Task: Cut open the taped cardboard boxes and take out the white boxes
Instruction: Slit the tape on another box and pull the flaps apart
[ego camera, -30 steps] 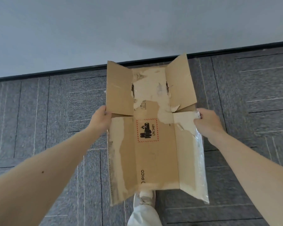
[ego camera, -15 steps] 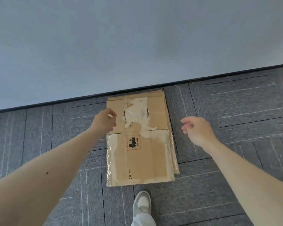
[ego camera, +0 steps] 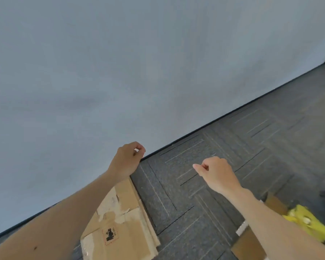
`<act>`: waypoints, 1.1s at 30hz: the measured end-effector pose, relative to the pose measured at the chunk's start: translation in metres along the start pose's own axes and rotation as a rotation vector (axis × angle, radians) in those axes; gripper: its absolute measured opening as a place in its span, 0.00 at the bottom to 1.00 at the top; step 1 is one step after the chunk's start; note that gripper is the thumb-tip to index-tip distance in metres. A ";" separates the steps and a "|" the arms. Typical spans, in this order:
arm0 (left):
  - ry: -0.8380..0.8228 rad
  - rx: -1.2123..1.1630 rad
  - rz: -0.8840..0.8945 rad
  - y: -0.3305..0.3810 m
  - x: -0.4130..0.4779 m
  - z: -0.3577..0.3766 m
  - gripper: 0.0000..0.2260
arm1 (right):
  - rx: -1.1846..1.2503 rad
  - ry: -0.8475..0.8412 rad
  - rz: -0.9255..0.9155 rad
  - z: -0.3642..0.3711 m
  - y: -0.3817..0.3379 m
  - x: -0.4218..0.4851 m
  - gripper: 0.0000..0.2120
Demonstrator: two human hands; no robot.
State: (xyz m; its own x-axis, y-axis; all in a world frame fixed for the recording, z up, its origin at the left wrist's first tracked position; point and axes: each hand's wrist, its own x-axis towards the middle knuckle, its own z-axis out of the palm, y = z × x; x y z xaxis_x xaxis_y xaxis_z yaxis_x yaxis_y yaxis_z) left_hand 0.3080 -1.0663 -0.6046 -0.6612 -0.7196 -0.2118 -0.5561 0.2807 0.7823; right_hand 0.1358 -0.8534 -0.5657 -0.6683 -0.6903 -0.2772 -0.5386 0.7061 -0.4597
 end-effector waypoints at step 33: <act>-0.661 0.126 1.519 0.700 -0.675 0.400 0.24 | -0.181 1.007 0.849 -0.424 0.345 -0.856 0.18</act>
State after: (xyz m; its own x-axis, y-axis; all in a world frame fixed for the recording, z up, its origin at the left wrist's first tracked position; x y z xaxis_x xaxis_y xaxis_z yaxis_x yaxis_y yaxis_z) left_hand 0.1637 -0.1301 -0.1484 -0.6699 0.6069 0.4278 0.7399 0.4979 0.4524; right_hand 0.3046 0.0485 -0.1292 -0.8722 0.3344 0.3571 0.2242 0.9219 -0.3159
